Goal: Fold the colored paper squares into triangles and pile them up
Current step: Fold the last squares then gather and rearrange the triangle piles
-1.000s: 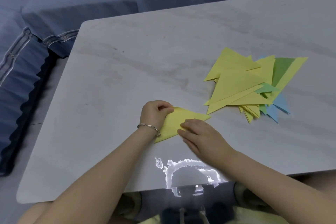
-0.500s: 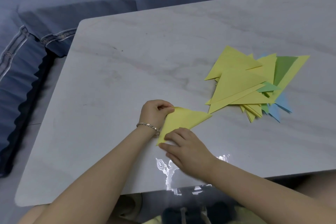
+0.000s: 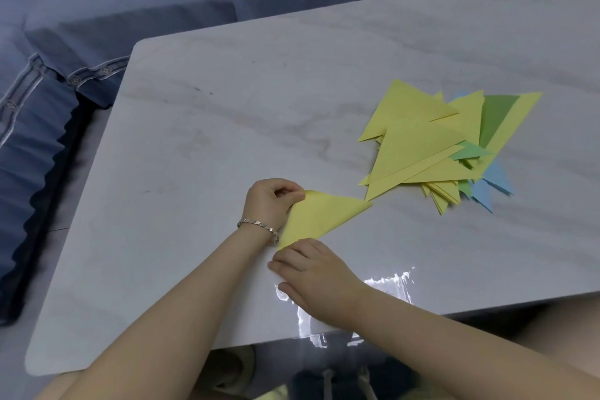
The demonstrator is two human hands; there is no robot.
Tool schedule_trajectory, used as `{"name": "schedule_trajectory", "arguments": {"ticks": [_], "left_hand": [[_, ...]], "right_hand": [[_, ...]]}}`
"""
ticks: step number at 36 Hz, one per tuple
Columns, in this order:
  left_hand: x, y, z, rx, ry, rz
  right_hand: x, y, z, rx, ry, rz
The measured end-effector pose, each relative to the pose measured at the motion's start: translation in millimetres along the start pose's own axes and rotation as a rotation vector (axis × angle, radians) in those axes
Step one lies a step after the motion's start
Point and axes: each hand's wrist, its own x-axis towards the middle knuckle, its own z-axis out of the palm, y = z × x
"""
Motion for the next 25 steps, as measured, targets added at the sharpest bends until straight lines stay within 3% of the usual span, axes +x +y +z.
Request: {"name": "schedule_trajectory", "arguments": {"ticks": [5, 15, 25], "left_hand": [[0, 0, -1, -0.009, -0.009, -0.009], [0, -1, 0, 0.001, 0.001, -0.013], [-2, 0, 1, 0.015, 0.011, -0.009]], "right_hand": [[-4, 6, -5, -0.001, 0.007, 0.037], [-36, 63, -42, -0.152, -0.007, 0.339], [-53, 82, -55, -0.251, 0.051, 0.418]]}}
